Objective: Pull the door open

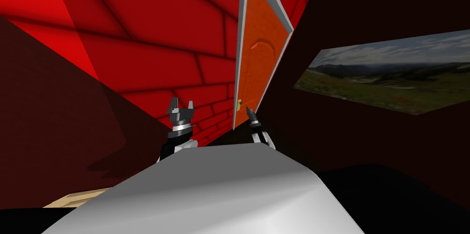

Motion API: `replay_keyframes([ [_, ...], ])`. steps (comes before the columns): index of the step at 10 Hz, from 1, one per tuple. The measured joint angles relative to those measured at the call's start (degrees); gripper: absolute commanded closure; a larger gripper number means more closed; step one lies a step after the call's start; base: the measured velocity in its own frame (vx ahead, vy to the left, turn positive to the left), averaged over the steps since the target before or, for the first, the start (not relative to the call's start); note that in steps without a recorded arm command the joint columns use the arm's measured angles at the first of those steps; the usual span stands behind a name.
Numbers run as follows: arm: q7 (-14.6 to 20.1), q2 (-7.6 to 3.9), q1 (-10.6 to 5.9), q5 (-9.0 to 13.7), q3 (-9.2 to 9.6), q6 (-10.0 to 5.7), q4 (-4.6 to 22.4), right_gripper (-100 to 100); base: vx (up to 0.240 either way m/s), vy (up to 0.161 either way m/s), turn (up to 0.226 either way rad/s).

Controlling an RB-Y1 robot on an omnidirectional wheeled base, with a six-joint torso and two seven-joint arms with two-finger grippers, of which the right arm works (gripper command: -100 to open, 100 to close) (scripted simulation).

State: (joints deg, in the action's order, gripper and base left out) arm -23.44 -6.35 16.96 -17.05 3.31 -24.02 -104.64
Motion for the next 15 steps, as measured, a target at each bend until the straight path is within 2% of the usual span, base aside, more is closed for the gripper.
replay_keyframes([
  [2, -3.06, -0.79, -1.77, -2.55, 0.59, 0.50, 3.13, -100, 0.072, -0.127, 0.112],
  [3, -4.75, -0.94, -2.23, -3.85, 0.94, 0.28, 4.88, -100, 0.078, -0.118, 0.109],
  [6, -8.80, -2.59, -4.79, -7.27, 1.48, 0.51, 9.84, -100, 0.071, -0.124, 0.108],
  [8, -11.64, -3.15, -5.24, -9.65, 2.26, 0.60, 11.95, -100, 0.070, -0.098, 0.085],
  [10, -14.03, -4.03, -6.87, -11.65, 2.58, 0.47, 15.18, -100, 0.059, -0.102, 0.097],
  [11, -15.53, -3.83, -7.58, -12.69, 2.74, 0.20, 17.07, -100, 0.051, -0.091, 0.071],
  [13, -17.95, -4.14, -8.25, -14.48, 3.14, -0.10, 19.37, -100, 0.048, -0.109, 0.092],
  [15, -20.54, -5.00, -9.76, -16.61, 3.49, -0.29, 22.65, -100, 0.069, -0.114, 0.077],
])
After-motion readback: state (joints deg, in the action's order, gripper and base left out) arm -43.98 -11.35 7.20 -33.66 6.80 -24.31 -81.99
